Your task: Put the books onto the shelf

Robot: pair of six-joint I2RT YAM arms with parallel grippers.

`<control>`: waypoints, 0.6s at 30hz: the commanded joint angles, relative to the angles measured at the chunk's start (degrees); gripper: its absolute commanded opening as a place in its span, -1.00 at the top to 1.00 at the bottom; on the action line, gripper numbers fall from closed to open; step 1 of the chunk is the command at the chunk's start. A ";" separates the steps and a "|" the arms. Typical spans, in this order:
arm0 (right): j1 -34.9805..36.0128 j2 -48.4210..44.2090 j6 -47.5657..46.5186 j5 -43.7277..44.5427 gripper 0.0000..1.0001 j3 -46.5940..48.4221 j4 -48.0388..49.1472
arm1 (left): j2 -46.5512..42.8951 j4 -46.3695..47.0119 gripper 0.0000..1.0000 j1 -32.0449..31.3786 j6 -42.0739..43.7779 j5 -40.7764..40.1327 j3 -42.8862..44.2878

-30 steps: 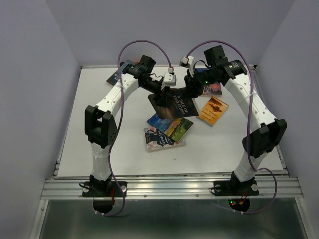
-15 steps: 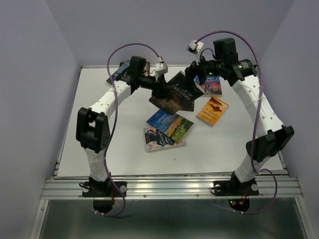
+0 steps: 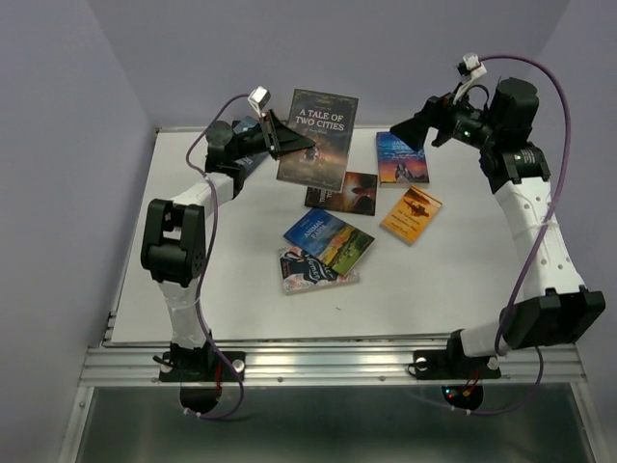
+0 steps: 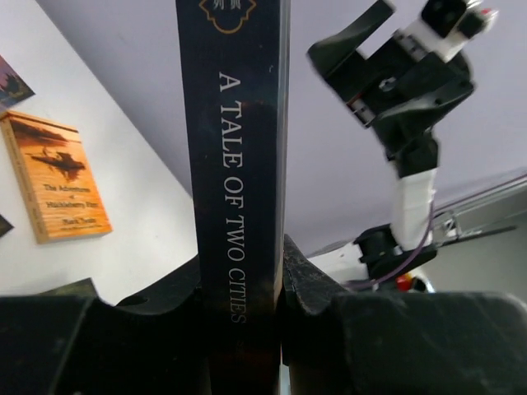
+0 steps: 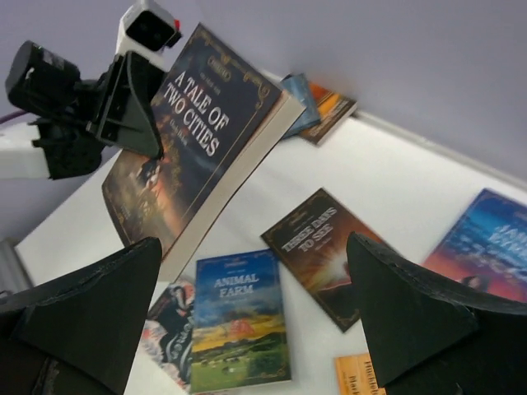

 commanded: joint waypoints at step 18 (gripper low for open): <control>1.88 17.03 91.68 -18.37 -1.00 -31.41 121.11 | -8.81 33.60 1.00 -3.15 -1.90 -14.25 -5.53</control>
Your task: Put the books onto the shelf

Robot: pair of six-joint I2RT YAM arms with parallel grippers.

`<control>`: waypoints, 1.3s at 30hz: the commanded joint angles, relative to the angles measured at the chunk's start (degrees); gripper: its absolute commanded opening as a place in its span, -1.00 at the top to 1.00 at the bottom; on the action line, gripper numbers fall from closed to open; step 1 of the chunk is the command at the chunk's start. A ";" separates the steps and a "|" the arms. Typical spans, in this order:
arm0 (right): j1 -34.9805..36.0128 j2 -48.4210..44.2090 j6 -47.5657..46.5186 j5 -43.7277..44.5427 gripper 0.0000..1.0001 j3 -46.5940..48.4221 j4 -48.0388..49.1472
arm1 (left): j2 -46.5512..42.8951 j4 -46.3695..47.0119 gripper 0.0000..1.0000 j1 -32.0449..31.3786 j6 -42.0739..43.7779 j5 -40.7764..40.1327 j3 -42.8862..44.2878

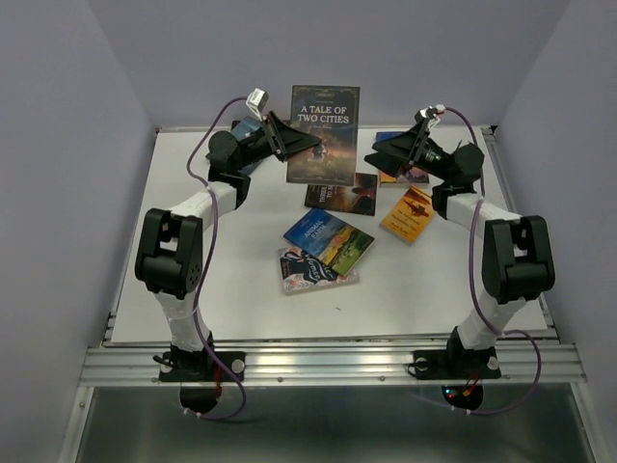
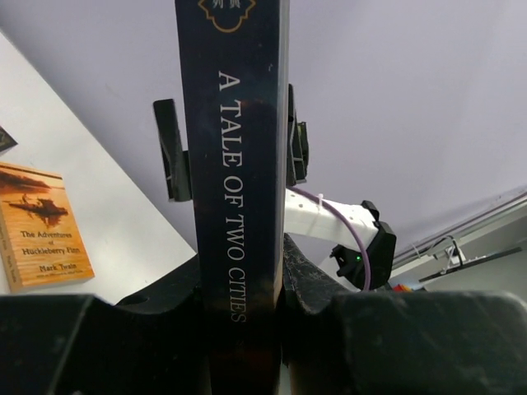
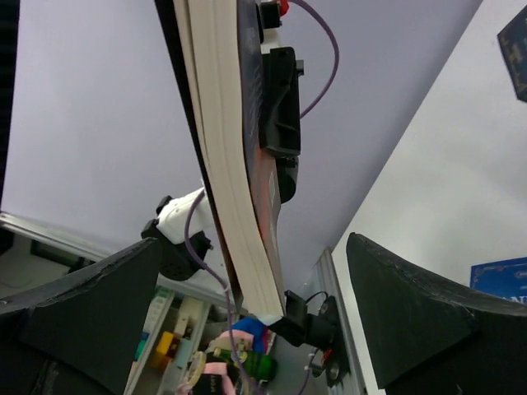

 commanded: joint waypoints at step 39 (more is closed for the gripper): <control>5.39 -0.45 -15.48 -2.71 0.99 11.04 4.61 | -19.62 -27.52 -0.98 -2.45 36.37 -17.53 -1.75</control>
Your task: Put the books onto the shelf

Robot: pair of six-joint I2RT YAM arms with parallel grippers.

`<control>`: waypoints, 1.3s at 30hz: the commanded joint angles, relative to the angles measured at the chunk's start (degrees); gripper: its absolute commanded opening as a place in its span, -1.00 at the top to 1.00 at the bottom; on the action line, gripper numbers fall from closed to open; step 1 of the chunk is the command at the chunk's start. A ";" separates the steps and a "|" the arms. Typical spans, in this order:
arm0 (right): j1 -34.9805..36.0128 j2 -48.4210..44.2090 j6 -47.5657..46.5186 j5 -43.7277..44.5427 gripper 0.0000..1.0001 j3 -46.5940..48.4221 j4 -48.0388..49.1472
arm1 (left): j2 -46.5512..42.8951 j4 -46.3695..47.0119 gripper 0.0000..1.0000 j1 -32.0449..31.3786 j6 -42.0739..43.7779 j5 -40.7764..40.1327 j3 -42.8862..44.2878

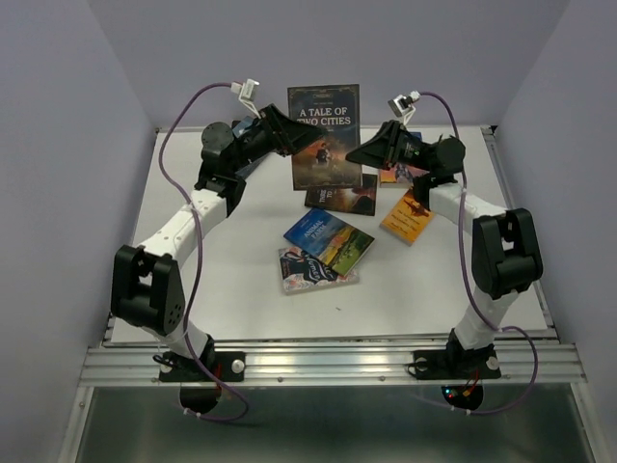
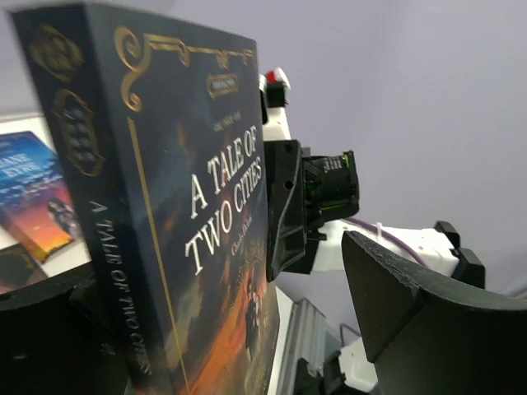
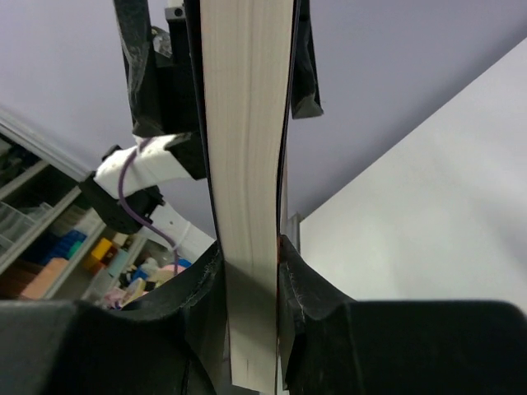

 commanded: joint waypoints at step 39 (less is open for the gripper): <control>-23.30 23.69 -61.58 0.14 0.99 44.46 -88.03 | -19.09 -44.12 -0.98 4.44 33.69 -50.47 -2.71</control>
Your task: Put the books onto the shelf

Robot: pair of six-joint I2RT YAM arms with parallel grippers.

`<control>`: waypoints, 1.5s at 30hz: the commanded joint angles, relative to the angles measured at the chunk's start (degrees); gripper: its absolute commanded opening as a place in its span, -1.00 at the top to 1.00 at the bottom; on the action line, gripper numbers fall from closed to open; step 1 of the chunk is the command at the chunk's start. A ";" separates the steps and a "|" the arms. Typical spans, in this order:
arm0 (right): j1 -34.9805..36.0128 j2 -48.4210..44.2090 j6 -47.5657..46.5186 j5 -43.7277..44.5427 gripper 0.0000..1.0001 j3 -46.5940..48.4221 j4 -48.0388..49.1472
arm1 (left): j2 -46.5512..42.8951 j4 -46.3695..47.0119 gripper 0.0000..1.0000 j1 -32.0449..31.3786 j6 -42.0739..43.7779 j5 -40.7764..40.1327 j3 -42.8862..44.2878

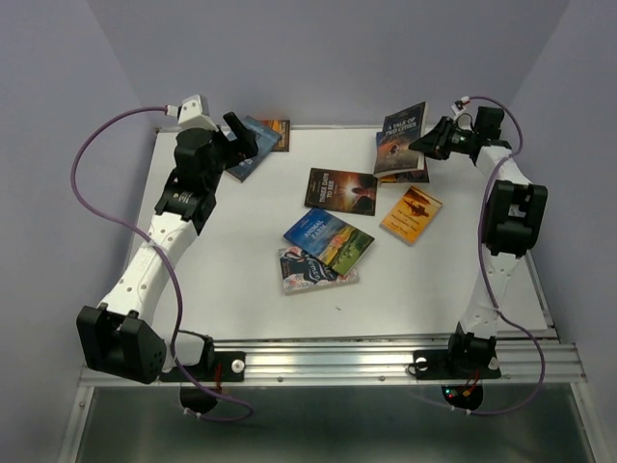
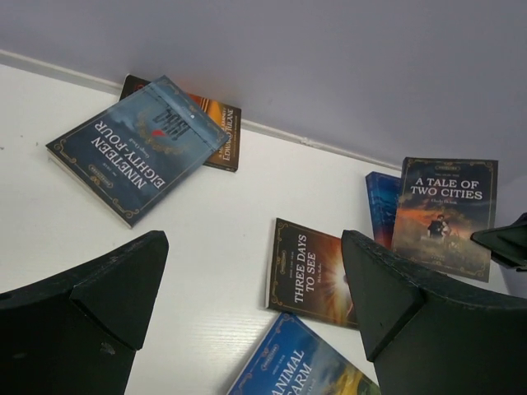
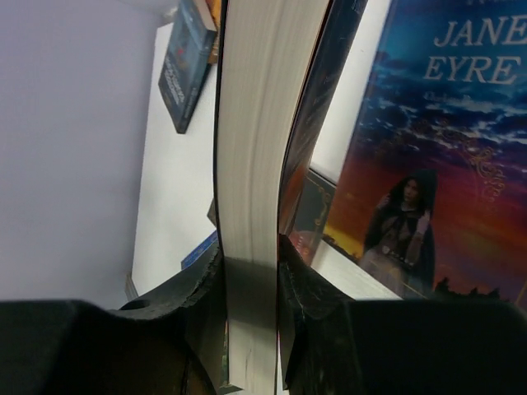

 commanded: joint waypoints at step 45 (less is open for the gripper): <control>-5.03 19.17 -20.06 19.71 -0.58 27.19 -23.56 | -0.57 2.73 -0.98 0.26 3.86 5.58 -1.78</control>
